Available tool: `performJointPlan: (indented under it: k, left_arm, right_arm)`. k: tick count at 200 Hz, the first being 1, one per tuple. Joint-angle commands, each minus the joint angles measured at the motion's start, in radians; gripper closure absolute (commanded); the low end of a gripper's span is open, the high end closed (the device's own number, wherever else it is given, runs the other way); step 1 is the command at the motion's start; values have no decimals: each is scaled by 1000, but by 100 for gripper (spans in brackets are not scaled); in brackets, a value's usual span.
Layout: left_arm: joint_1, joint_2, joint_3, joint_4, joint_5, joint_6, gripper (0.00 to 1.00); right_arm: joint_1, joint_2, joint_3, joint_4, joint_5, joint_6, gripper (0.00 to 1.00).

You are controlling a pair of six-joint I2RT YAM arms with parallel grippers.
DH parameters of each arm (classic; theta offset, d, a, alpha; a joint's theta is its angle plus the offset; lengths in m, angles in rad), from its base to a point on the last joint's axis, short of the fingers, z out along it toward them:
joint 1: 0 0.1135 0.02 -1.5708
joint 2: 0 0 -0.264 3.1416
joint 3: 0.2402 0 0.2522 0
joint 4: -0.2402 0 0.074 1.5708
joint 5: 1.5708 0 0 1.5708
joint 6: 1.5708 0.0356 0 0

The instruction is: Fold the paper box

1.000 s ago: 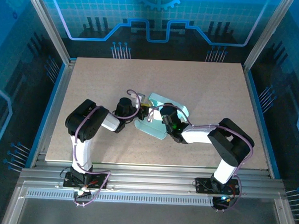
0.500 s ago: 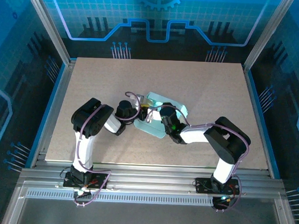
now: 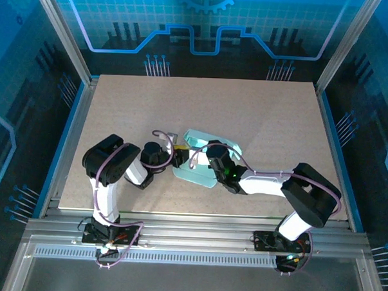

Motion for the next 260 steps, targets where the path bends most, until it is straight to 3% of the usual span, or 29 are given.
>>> performJointPlan:
  k: [1,87,174,213,260]
  left_arm:
    - [-3,-36,-58,95,-23,-31,63]
    - [-30,-155,-188,94,-11,-17,57]
    - [-36,-254,-285,94,2,106,26]
    - [22,-344,-324,93,58,109,16]
    - [163,-381,-314,61,66,-36,13]
  right_arm:
    - [29,-18,-12,-54,-4,-7,100]
    - [76,-61,-27,-118,22,28,100]
    - [36,-89,-67,-90,35,33,100]
    - [29,-99,-86,-79,50,26,100]
    - [21,-111,-126,-26,32,-51,100]
